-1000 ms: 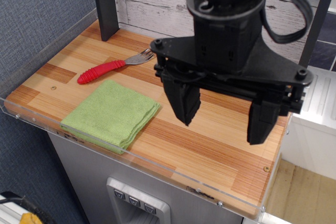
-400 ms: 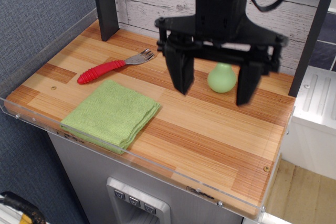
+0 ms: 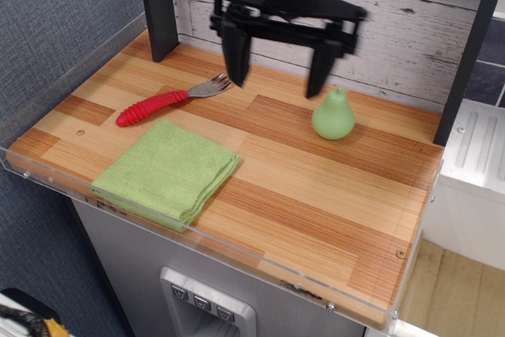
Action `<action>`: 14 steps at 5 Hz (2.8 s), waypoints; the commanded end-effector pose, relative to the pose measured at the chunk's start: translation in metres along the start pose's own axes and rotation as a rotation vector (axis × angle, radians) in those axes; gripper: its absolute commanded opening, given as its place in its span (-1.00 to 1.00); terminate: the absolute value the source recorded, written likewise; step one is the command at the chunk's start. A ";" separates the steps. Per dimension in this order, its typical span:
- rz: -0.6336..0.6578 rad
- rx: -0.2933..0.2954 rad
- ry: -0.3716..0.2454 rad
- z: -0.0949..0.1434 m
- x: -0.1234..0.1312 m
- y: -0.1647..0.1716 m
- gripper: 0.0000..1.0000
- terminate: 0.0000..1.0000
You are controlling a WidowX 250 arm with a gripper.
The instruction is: Moved red fork to the bottom right of table
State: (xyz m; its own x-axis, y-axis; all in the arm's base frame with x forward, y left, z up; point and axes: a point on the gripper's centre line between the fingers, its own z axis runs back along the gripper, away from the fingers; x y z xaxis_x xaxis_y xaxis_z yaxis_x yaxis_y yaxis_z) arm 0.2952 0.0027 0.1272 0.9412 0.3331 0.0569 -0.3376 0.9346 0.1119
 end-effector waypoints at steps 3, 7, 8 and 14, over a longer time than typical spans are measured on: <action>-0.052 0.191 -0.027 -0.051 0.081 0.070 1.00 -1.00; -0.424 0.195 -0.031 -0.096 0.096 0.105 1.00 -1.00; -0.509 0.126 -0.045 -0.102 0.095 0.113 1.00 -1.00; -0.548 0.107 -0.050 -0.111 0.095 0.118 -1.00 -1.00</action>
State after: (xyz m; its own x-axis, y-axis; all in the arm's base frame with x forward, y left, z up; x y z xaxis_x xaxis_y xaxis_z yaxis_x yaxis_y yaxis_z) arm 0.3389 0.1543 0.0128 0.9782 -0.2044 -0.0359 0.2073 0.9558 0.2086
